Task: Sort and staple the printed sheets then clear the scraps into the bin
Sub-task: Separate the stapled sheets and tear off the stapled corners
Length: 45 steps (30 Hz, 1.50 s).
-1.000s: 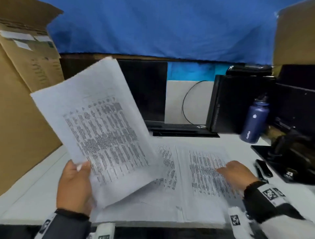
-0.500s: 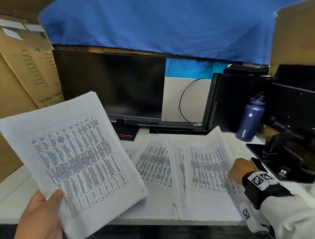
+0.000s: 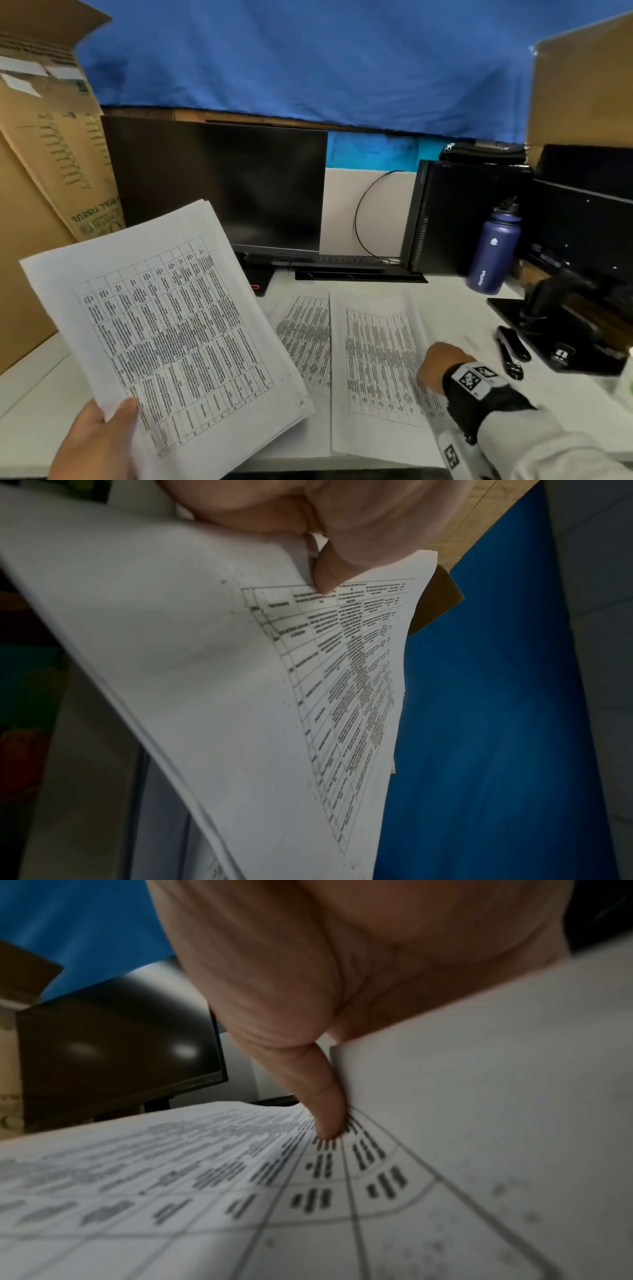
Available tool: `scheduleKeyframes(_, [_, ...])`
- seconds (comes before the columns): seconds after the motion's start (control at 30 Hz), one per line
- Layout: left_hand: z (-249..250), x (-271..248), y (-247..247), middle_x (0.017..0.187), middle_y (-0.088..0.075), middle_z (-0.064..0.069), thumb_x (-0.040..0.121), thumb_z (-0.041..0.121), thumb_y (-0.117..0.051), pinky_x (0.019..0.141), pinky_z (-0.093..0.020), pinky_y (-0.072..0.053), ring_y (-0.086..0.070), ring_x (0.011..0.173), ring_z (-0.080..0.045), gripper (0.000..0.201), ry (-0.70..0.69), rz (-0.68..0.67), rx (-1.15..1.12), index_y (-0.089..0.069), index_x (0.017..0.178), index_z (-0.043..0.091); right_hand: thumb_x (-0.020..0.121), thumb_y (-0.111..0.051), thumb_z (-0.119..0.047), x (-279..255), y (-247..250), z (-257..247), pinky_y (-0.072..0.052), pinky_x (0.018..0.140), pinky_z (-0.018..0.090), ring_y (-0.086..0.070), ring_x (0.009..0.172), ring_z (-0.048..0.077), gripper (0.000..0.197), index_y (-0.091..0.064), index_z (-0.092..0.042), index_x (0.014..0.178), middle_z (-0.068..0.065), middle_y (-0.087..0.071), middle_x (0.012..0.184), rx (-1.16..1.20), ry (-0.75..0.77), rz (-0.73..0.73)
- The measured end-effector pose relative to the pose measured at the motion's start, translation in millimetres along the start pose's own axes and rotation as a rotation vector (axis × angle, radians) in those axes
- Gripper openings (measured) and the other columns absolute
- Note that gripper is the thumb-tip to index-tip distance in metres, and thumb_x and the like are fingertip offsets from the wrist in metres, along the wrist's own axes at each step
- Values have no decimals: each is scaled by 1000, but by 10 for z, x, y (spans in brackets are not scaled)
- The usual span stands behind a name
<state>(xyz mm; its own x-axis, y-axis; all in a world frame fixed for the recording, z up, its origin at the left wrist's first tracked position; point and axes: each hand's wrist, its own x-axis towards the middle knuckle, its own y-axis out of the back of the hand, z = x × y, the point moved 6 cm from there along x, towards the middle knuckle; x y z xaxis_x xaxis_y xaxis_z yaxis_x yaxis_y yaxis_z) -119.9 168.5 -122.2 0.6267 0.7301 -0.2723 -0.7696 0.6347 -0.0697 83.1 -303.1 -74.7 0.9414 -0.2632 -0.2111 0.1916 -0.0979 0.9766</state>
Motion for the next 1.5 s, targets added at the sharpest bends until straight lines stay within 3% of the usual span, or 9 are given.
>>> scheduleKeyframes(0.17, [-186,203,89,105,-76,4,65,56,-63,92,-57,-51,-73,94,-35,46,21,16,69,-67,108,42,77,-52,-22,-40,-41,-87,-49,98,39,-59,111,28,21,-56,-21,97,5,-62,118,31,18,33])
scheduleKeyframes(0.37, [-25,-3,19,102,-76,5,75,49,-60,93,-56,-51,-73,92,-34,32,3,7,106,-66,106,41,84,-57,-12,19,3,-11,-49,94,39,-55,117,34,48,-38,-11,128,15,-41,132,245,-67,101])
scheduleKeyframes(0.5, [-17,-22,10,104,-76,4,77,46,-61,95,-59,-49,-72,95,-35,30,12,18,112,-67,105,39,86,-58,-16,66,-1,35,-50,74,26,-66,100,24,6,-55,-10,88,3,-61,89,221,-61,-14])
scheduleKeyframes(0.57, [-44,-1,-6,106,-76,3,77,44,-61,97,-62,-46,-71,97,-36,30,28,6,104,-67,106,37,87,-58,-19,72,-52,23,-48,71,23,-65,89,21,19,-52,-13,70,0,-59,77,186,-62,-93])
scheduleKeyframes(0.7, [-72,42,-33,106,-76,2,76,43,-60,96,-61,-46,-72,97,-37,31,28,-9,107,-68,106,35,77,-59,-24,101,-37,22,-53,88,31,-63,101,25,17,-57,-17,92,7,-62,113,193,-83,-40])
scheduleKeyframes(0.93, [-159,186,-68,107,-75,-1,73,46,-61,97,-58,-47,-70,98,-37,32,32,-34,131,-69,101,33,72,-50,-27,203,-101,34,-51,93,38,-62,103,27,8,-50,-22,79,5,-65,109,151,-23,13])
scheduleKeyframes(1.17, [104,-97,-171,107,-73,-4,93,32,-58,102,-55,-46,-69,97,-36,16,-2,-34,163,-66,98,19,90,-50,-21,-113,138,57,-45,99,30,-57,119,26,36,-54,-15,126,6,-59,131,314,73,61])
scheduleKeyframes(1.4, [390,-437,-150,92,-74,-2,96,31,-56,92,-53,-54,-71,86,-33,11,-101,27,159,-64,92,25,85,-66,-6,-533,720,222,-54,73,34,-67,86,24,20,-67,-14,104,5,-71,93,646,168,29])
scheduleKeyframes(1.5, [504,-560,-163,90,-73,-4,98,24,-53,80,-44,-56,-70,81,-31,13,-149,40,107,-66,97,23,88,-68,-12,-814,1094,354,-56,85,41,-71,87,21,18,-71,-26,99,-3,-76,92,798,299,119])
